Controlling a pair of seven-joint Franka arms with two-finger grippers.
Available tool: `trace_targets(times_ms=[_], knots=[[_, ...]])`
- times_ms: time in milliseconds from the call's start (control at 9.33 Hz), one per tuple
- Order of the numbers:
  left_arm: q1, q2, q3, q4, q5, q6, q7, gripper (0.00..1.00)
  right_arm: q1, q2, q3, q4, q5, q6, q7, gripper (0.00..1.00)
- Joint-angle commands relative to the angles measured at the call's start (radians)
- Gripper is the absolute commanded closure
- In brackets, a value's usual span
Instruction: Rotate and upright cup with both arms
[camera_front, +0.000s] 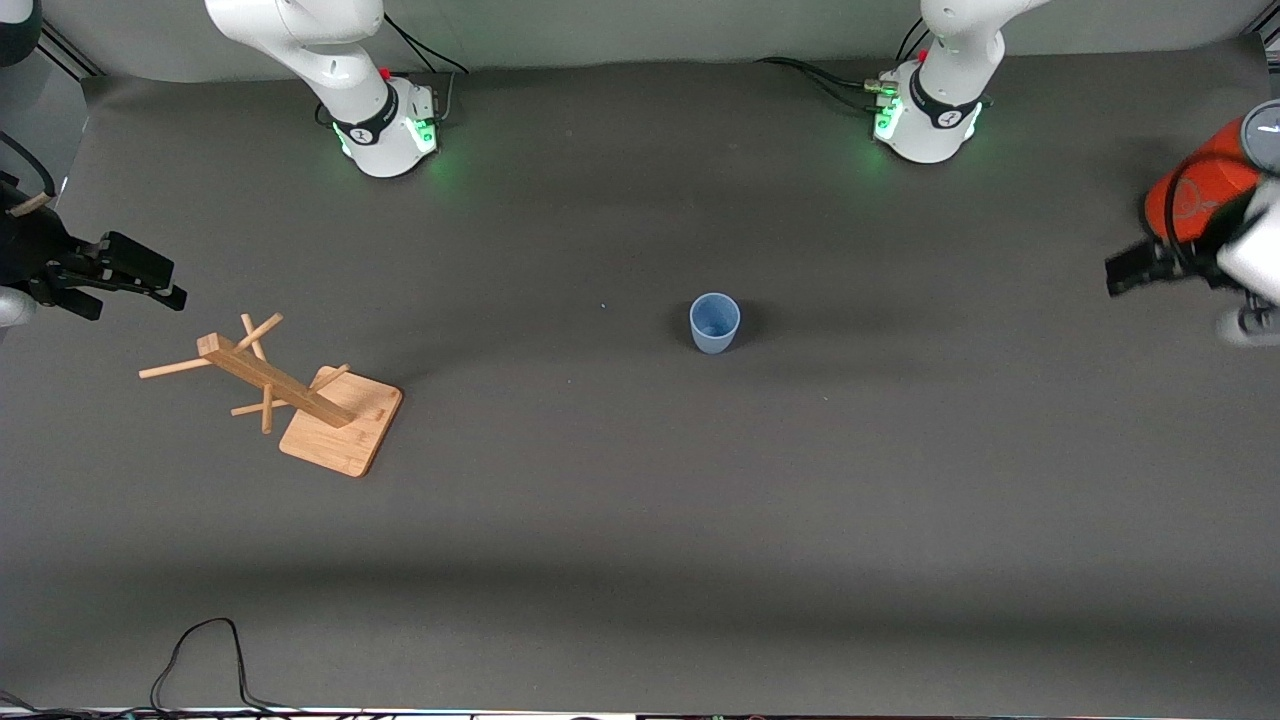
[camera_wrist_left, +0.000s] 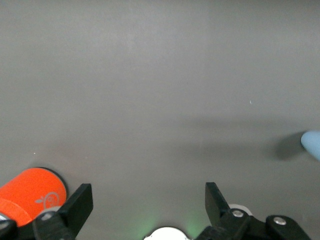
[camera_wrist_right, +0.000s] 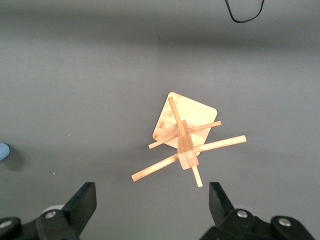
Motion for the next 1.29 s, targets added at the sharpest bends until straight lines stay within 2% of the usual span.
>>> trace_targets(times_ms=[0, 107, 214, 321, 643, 750, 1179], knots=[[0.022, -0.116, 0.074, -0.137, -0.054, 0.053, 0.167, 0.0, -0.016, -0.003, 0.009, 0.012, 0.015, -0.011, -0.005, 0.0], [0.018, -0.139, 0.086, -0.163, -0.082, 0.086, 0.175, 0.0, -0.018, -0.008, 0.009, 0.013, 0.013, -0.011, -0.014, 0.0], [0.01, -0.151, 0.126, -0.175, -0.109, 0.117, 0.174, 0.0, -0.018, -0.02, 0.007, 0.015, 0.007, -0.016, -0.014, 0.0], [-0.046, -0.147, 0.191, -0.171, -0.11, 0.12, 0.178, 0.0, -0.018, -0.022, 0.007, 0.016, 0.006, -0.024, -0.011, 0.0], [-0.437, -0.145, 0.533, -0.171, -0.084, 0.123, 0.163, 0.0, -0.018, -0.02, 0.007, 0.016, 0.007, -0.025, -0.008, 0.0], [-0.511, -0.145, 0.584, -0.174, -0.068, 0.123, 0.163, 0.0, -0.019, -0.02, 0.006, 0.016, 0.006, -0.028, -0.015, 0.0], [-0.539, -0.151, 0.589, -0.184, -0.034, 0.122, 0.142, 0.0, -0.025, -0.017, 0.003, 0.015, 0.009, -0.03, -0.02, 0.0]])
